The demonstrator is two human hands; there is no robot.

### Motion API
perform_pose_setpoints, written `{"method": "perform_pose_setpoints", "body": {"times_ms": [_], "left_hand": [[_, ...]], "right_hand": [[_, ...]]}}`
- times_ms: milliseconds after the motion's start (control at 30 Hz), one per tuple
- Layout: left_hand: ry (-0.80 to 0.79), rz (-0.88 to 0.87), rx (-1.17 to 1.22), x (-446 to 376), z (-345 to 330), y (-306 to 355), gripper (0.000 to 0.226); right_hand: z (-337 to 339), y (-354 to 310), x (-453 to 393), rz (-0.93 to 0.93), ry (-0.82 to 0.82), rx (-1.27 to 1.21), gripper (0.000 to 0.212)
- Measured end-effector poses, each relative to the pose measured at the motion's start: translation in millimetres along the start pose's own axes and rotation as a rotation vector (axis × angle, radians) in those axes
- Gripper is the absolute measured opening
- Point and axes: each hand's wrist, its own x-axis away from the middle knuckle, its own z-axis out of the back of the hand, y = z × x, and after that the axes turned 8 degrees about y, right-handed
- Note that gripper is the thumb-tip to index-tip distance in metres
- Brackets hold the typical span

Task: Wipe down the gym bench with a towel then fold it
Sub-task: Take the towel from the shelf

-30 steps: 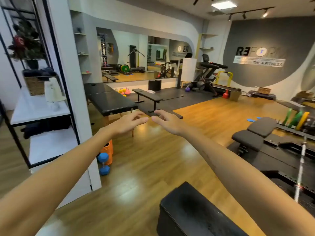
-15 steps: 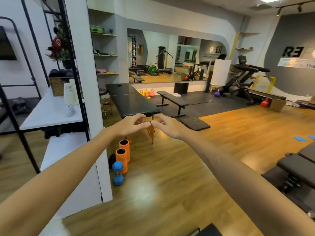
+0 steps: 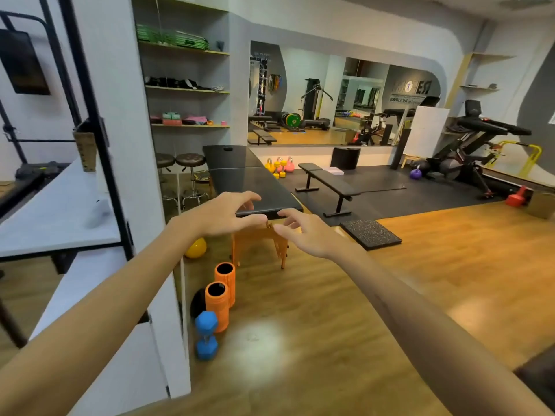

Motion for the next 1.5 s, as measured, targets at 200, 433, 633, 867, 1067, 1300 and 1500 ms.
{"method": "perform_pose_setpoints", "body": {"times_ms": [200, 433, 633, 867, 1067, 1300, 1500], "left_hand": [[-0.032, -0.069, -0.147, -111, -5, -53, 0.076], [-0.08, -0.108, -0.177, -230, -46, -88, 0.071], [-0.074, -0.077, -0.171, -342, -101, -107, 0.072], [-0.056, -0.043, -0.17, -468, -141, -105, 0.076], [-0.071, -0.024, -0.097, -570, -165, -119, 0.079], [-0.062, -0.01, -0.103, -700, -197, -172, 0.072], [-0.103, 0.026, -0.117, -823, -210, -230, 0.082]], "right_hand": [[3, 53, -109, -0.043, 0.006, 0.005, 0.06], [20, 117, -209, -0.039, 0.015, 0.021, 0.059], [49, 201, -299, -0.006, -0.011, 0.032, 0.062], [92, 282, -397, 0.022, -0.032, 0.038, 0.063], [116, 353, -480, 0.047, -0.051, 0.072, 0.067], [130, 429, -599, 0.071, -0.071, 0.077, 0.068], [142, 486, -725, 0.063, -0.089, 0.087, 0.065]]}}
